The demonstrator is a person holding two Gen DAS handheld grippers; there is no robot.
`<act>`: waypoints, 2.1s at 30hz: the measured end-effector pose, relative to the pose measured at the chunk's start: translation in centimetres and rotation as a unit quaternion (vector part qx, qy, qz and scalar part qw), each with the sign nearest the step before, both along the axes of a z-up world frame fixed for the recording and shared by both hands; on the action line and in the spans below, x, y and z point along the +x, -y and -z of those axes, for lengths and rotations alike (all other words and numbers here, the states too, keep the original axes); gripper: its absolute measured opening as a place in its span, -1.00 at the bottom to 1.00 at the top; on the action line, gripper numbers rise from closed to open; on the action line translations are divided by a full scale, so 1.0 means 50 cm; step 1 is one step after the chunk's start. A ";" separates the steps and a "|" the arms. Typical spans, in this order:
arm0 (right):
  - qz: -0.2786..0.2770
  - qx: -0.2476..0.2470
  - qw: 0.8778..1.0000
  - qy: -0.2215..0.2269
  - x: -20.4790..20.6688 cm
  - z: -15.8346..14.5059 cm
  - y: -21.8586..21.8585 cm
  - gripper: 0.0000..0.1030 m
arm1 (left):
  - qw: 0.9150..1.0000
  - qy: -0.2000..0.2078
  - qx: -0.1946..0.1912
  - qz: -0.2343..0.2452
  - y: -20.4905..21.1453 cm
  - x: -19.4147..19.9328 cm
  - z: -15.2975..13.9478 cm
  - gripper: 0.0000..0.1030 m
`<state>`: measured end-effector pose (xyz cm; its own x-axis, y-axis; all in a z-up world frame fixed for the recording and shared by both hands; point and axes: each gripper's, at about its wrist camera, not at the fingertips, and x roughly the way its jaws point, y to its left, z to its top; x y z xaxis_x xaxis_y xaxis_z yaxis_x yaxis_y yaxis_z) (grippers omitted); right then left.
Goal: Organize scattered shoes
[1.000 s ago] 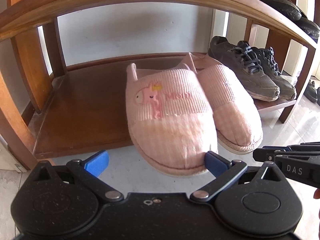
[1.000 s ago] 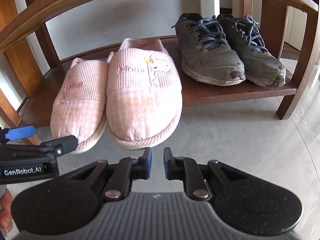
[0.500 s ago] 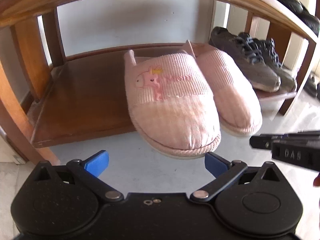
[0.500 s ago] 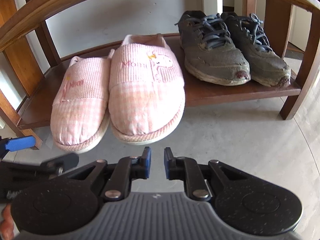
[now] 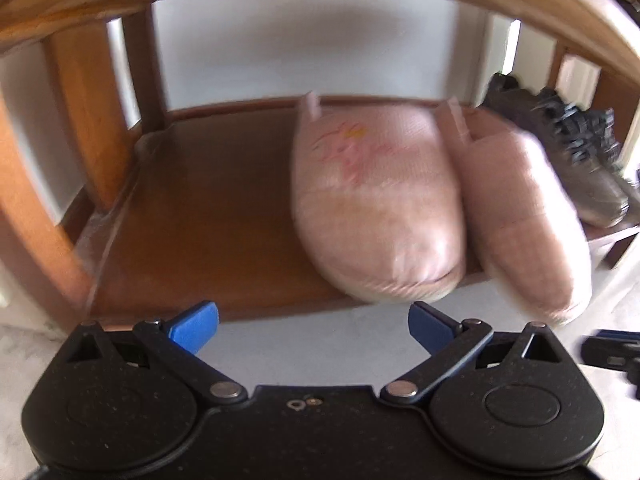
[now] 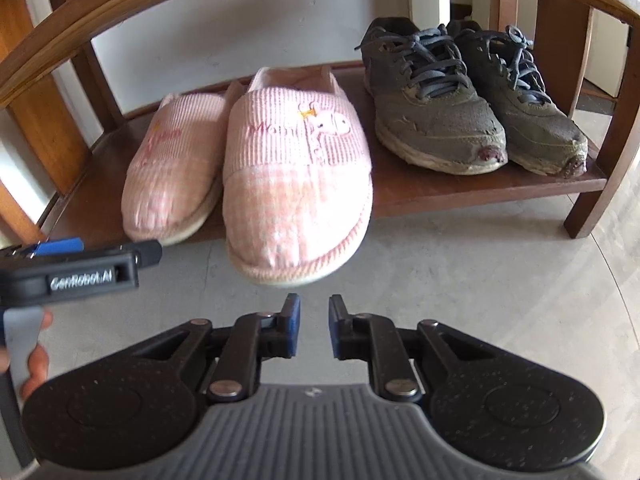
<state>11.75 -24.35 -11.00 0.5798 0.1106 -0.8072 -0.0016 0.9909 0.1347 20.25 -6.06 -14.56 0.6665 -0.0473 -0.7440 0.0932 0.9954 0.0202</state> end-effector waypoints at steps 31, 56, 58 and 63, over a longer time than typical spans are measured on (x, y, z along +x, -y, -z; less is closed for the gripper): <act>0.042 -0.087 0.994 -0.049 -0.192 -0.122 0.124 0.09 | 0.983 -0.160 0.093 -0.004 -0.127 -0.060 0.086 0.94; 0.023 0.016 0.998 -0.051 -0.219 0.119 0.102 0.12 | 0.981 -0.069 0.069 0.166 -0.013 -0.212 0.035 0.95; 0.024 0.021 0.999 -0.040 -0.226 0.133 0.105 0.14 | 0.983 -0.058 0.070 0.162 -0.001 -0.219 0.049 0.95; 0.017 0.002 1.000 -0.014 -0.236 0.169 0.095 0.16 | 0.985 -0.055 0.073 0.147 0.023 -0.217 0.086 0.95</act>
